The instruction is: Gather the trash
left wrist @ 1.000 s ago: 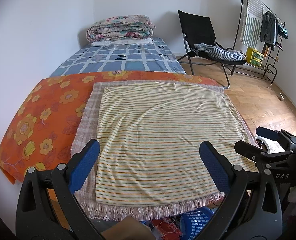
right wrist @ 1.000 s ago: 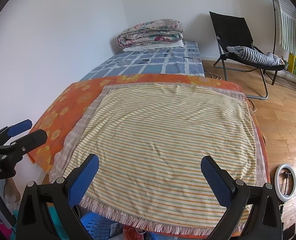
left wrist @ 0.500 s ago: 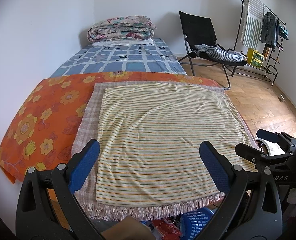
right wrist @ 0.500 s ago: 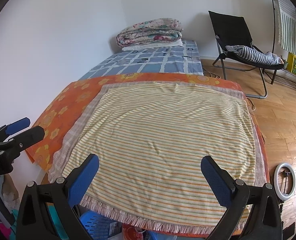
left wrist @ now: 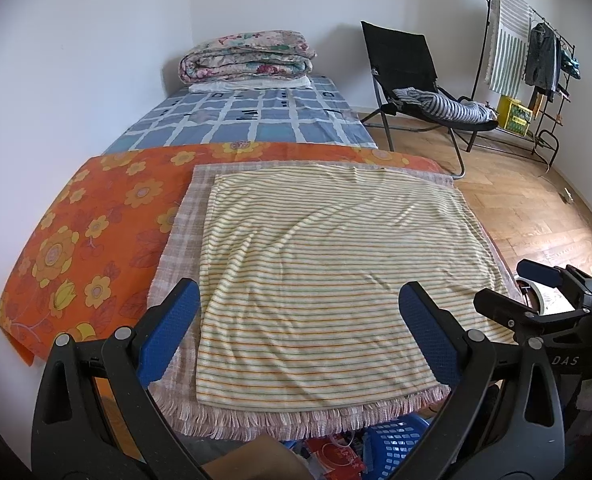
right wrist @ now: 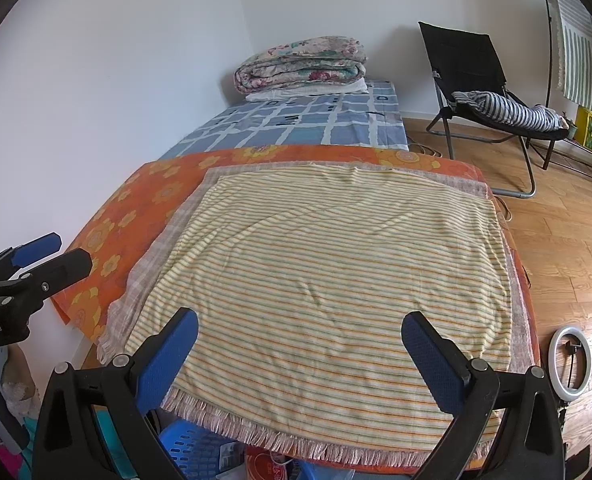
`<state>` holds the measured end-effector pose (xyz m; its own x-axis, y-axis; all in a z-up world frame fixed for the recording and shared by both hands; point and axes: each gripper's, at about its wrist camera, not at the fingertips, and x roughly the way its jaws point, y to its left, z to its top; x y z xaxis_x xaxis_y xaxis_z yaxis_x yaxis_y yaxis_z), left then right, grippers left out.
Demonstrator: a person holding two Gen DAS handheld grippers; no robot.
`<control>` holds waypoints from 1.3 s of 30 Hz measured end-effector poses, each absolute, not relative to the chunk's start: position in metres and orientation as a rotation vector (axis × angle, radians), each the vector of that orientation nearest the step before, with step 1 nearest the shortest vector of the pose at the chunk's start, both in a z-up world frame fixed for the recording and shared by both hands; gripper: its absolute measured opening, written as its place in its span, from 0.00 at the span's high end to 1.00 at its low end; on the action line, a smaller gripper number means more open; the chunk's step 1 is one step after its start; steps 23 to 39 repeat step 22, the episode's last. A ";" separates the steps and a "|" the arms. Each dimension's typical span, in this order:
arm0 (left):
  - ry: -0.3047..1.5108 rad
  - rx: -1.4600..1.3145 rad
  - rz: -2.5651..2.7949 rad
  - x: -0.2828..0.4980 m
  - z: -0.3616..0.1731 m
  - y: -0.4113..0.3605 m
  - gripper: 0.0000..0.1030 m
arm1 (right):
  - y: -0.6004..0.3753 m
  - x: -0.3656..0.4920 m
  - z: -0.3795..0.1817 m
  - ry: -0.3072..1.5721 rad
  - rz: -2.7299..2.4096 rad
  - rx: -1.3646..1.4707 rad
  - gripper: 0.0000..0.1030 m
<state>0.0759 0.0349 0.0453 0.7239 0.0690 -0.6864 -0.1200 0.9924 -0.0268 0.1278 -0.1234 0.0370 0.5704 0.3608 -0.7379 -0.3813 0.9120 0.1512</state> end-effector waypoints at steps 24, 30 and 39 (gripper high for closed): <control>0.748 -0.072 0.120 0.069 0.041 0.042 0.01 | -0.121 0.126 0.034 0.868 0.430 -0.034 0.00; 0.748 -0.072 0.120 0.069 0.041 0.042 0.01 | -0.121 0.126 0.034 0.868 0.430 -0.034 0.00; 0.748 -0.072 0.120 0.069 0.041 0.042 0.01 | -0.121 0.126 0.034 0.868 0.430 -0.034 0.00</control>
